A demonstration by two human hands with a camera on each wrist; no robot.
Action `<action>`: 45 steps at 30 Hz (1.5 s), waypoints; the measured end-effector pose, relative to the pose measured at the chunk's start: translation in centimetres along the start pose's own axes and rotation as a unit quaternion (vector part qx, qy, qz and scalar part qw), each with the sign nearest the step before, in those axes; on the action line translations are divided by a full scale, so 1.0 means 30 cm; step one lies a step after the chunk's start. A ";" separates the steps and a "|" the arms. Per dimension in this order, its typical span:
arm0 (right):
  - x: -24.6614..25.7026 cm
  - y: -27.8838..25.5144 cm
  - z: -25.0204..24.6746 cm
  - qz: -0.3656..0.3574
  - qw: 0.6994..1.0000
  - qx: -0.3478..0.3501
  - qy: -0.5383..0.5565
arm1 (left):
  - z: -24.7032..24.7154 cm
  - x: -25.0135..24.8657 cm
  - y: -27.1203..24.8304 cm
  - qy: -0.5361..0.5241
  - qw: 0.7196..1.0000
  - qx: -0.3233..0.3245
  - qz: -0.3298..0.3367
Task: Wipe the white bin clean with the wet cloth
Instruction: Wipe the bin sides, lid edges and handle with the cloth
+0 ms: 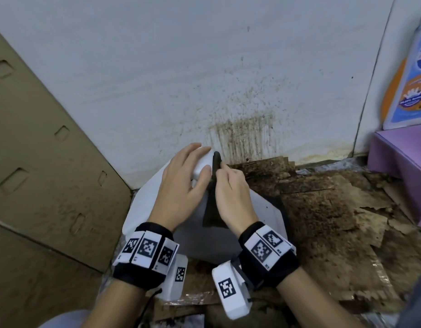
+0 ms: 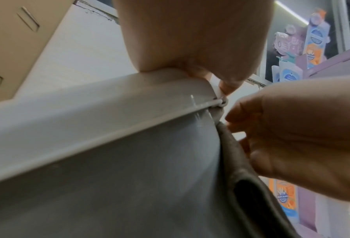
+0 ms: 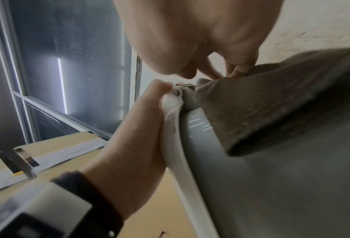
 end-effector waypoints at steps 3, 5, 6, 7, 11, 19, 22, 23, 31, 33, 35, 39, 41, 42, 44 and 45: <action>-0.014 -0.013 -0.002 -0.037 0.999 -0.014 -0.006 | -0.009 0.017 0.000 0.000 1.000 -0.004 -0.005; -0.032 -0.023 -0.005 -0.062 0.998 -0.018 -0.027 | -0.012 0.018 0.001 -0.009 1.000 -0.001 -0.008; -0.043 -0.027 -0.006 -0.082 0.995 -0.021 -0.045 | -0.013 0.017 0.002 -0.014 1.000 0.000 -0.009; -0.052 -0.032 -0.007 -0.105 0.992 -0.022 -0.064 | -0.013 0.015 0.003 -0.017 1.000 0.001 -0.009; -0.101 -0.029 -0.010 -0.195 0.973 -0.025 -0.117 | -0.014 0.011 0.002 -0.020 1.000 -0.003 -0.006; -0.175 -0.035 0.023 -0.234 0.940 0.000 -0.248 | -0.010 0.015 -0.006 -0.006 1.000 -0.012 0.003; -0.183 -0.033 0.041 -0.235 0.938 -0.004 -0.255 | -0.006 0.018 -0.008 0.002 1.000 -0.018 0.005; -0.181 -0.034 0.048 -0.229 0.944 -0.008 -0.239 | -0.006 0.019 -0.008 0.003 1.000 -0.019 0.004; -0.150 -0.028 0.122 -0.146 0.969 -0.058 -0.191 | -0.005 0.020 0.001 0.023 0.999 -0.026 -0.002; -0.154 -0.023 0.114 -0.149 0.968 -0.054 -0.194 | -0.005 0.020 0.003 0.025 0.999 -0.030 -0.002; -0.160 -0.019 0.106 -0.156 0.966 -0.049 -0.202 | -0.002 0.022 0.006 0.028 0.999 -0.034 -0.001; -0.167 -0.013 0.099 -0.161 0.964 -0.040 -0.209 | -0.001 0.026 0.003 0.049 0.998 -0.044 -0.005; -0.181 -0.011 0.091 -0.163 0.963 -0.038 -0.213 | 0.000 0.026 -0.003 0.059 0.997 -0.052 -0.006; -0.195 -0.010 0.082 -0.161 0.962 -0.038 -0.216 | 0.000 0.027 -0.004 0.062 0.997 -0.055 -0.005; -0.234 -0.008 0.062 -0.149 0.964 -0.032 -0.218 | -0.005 0.032 -0.006 0.063 0.996 -0.061 -0.003; -0.259 -0.008 0.047 -0.140 0.966 -0.029 -0.216 | -0.008 0.035 -0.006 0.063 0.996 -0.062 -0.003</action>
Point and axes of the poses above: each hand's wrist, its own y-axis towards the middle knuckle, its own z-axis out of the palm, x = y × z, the point moved 1 cm from there along y, towards the middle knuckle, and after that the axes turned 8 degrees about x, right-handed, at the moved point
